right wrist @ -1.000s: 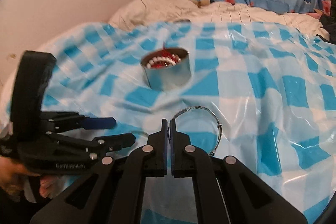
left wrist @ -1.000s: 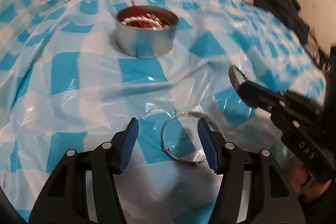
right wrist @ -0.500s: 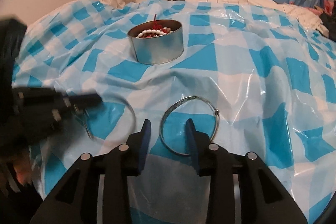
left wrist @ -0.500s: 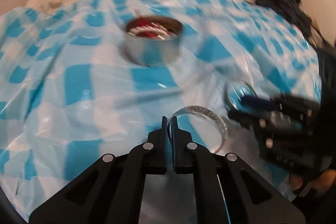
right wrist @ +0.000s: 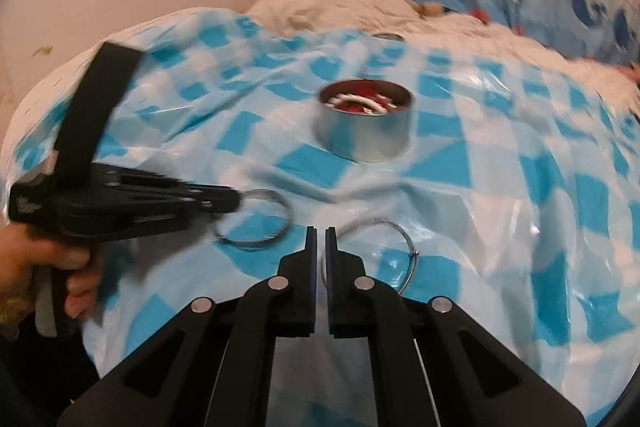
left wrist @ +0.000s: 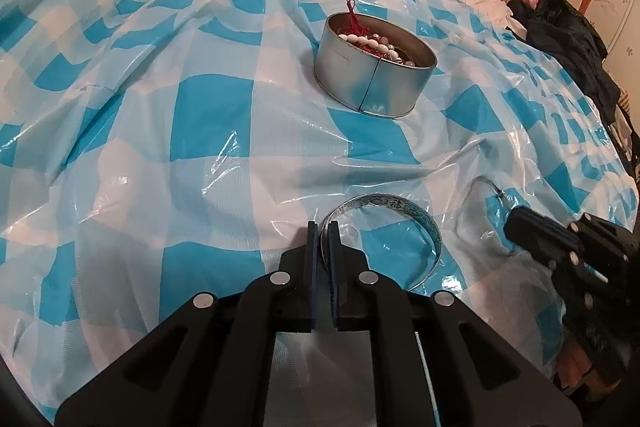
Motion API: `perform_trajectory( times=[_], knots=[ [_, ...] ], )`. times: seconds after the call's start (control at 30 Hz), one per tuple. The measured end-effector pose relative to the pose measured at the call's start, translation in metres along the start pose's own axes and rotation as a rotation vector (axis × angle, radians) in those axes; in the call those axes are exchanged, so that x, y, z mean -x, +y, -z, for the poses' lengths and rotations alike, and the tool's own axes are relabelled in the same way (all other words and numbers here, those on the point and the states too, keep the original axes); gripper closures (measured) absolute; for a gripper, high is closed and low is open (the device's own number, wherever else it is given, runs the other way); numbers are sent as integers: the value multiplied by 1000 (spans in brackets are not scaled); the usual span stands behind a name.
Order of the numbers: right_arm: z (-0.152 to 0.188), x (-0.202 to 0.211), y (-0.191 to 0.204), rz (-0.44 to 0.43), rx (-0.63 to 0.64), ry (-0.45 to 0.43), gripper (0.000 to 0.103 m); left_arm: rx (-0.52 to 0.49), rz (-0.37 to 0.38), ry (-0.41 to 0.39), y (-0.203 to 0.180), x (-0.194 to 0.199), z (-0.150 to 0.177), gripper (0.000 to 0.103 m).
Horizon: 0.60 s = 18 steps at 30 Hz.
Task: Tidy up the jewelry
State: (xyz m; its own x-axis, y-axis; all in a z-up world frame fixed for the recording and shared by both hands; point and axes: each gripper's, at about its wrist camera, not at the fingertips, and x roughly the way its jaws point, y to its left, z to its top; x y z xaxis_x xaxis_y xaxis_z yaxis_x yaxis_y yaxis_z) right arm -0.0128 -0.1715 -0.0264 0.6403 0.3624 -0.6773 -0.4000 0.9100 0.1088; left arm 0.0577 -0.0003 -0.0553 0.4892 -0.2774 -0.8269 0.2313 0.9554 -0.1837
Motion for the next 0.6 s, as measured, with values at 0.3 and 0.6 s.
perform_trajectory(
  times=[0.3,0.6],
  knots=[
    [5,-17,-1,22,-8,87,65,-33,-5,10,-6,-6,1,88],
    [9,-21,-2,37,-3,93,99,-46,-3,-36,-10,0,-1,96]
  ],
)
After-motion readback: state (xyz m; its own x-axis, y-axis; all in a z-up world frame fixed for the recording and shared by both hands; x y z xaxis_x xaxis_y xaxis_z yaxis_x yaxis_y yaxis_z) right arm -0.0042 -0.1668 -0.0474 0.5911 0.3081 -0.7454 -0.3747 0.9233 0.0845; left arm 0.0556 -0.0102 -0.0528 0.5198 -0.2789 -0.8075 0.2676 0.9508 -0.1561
